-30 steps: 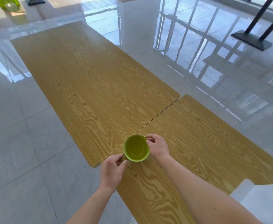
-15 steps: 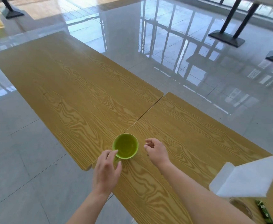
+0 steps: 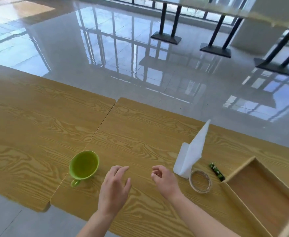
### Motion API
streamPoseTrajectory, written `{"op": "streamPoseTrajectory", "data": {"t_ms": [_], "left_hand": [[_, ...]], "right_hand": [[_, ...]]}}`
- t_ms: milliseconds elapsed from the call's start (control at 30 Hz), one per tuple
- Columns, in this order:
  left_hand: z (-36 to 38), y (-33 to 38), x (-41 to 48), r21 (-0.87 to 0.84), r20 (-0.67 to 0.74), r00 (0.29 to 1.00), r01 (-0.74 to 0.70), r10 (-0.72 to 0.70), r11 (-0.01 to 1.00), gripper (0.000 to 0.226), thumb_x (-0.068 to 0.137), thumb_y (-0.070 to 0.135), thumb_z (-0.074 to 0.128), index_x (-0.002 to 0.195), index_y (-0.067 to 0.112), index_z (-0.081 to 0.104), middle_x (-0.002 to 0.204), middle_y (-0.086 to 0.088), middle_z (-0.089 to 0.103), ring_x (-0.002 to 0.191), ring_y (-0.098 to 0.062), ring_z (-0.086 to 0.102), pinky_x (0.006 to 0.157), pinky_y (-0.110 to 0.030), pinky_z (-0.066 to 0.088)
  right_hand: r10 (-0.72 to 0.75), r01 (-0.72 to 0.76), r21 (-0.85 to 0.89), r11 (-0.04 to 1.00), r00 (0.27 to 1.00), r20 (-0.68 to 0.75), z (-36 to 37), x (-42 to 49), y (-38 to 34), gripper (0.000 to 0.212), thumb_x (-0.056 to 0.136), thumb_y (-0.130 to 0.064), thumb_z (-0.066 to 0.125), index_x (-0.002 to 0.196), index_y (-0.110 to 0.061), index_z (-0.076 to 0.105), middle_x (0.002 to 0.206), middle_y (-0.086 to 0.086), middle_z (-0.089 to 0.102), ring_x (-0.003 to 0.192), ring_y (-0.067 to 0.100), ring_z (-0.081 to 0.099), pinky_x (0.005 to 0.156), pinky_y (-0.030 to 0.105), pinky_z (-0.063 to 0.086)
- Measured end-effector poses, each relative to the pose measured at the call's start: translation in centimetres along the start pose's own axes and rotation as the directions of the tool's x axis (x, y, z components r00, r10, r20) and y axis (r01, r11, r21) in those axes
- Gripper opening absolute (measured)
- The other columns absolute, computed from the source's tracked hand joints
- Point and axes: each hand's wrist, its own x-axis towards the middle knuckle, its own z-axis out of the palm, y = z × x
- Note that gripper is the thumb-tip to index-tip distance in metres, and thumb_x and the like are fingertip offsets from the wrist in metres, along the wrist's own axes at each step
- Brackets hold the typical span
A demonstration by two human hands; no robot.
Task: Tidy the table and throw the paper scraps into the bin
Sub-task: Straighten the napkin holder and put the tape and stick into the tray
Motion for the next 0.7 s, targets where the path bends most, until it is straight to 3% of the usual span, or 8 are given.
{"op": "streamPoseTrajectory", "data": {"t_ms": [100,267,333,467,600,700], "left_hand": [[1.7,2.2,0.4,-0.021,0.067,0.995,-0.067,0.068,0.998,0.042,0.080,0.016,0.074,0.121,0.016,0.064,0.112,0.004,0.059,0.103,-0.015,0.059,0.083,-0.028,0.049],[4.0,6.7,1.1,-0.108,0.122,0.979,-0.153,0.166,0.982,0.042,0.081,0.018,0.073,0.122,0.017,0.064,0.114,0.005,0.060,0.105,-0.016,0.060,0.085,-0.026,0.047],[4.7,9.0,1.5,-0.181,0.141,0.968,-0.179,0.205,0.967,0.046,0.082,0.025,0.072,0.126,0.020,0.060,0.115,0.009,0.059,0.106,-0.011,0.059,0.087,-0.025,0.046],[5.4,14.1,2.7,-0.366,0.190,0.963,-0.113,0.193,0.924,0.066,0.080,0.056,0.057,0.138,0.027,0.048,0.125,0.013,0.056,0.113,-0.001,0.052,0.095,-0.030,0.045],[5.8,18.8,4.4,-0.508,0.271,0.954,0.030,0.127,0.861,0.079,0.079,0.073,0.045,0.146,0.032,0.037,0.141,0.006,0.053,0.126,-0.004,0.050,0.101,-0.032,0.043],[6.5,21.1,5.4,-0.445,0.282,0.954,0.031,0.107,0.895,0.065,0.091,0.063,0.043,0.146,0.029,0.039,0.136,0.006,0.058,0.124,-0.009,0.053,0.092,-0.028,0.041]], "right_hand": [[0.036,-0.036,0.002,0.999,0.997,-0.061,-2.4,-1.5,2.1,0.025,0.093,-0.023,0.062,0.117,-0.022,0.067,0.096,-0.012,0.068,0.092,0.002,0.062,0.081,0.018,0.048],[0.117,-0.123,-0.014,0.992,0.967,-0.227,-7.6,-3.3,6.3,0.024,0.096,-0.023,0.059,0.118,-0.020,0.067,0.102,-0.009,0.069,0.094,0.006,0.062,0.074,0.020,0.044],[0.152,-0.174,-0.036,0.984,0.926,-0.345,-10.6,-3.8,8.3,0.025,0.097,-0.020,0.057,0.119,-0.017,0.068,0.105,-0.003,0.070,0.095,0.012,0.063,0.073,0.023,0.045],[0.185,-0.311,-0.111,0.944,0.778,-0.600,-16.4,-4.6,13.1,0.032,0.092,-0.022,0.065,0.123,-0.012,0.064,0.116,0.011,0.063,0.108,0.029,0.057,0.087,0.041,0.050],[0.399,-0.489,-0.084,0.868,0.789,-0.467,-19.5,-3.8,16.9,0.061,0.095,-0.053,0.053,0.139,-0.011,0.051,0.136,0.012,0.056,0.124,0.030,0.052,0.097,0.042,0.047],[0.470,-0.535,-0.077,0.841,0.794,-0.385,-19.7,-2.9,17.9,0.071,0.094,-0.066,0.042,0.142,-0.015,0.045,0.140,0.007,0.056,0.124,0.028,0.054,0.088,0.040,0.047]]}}
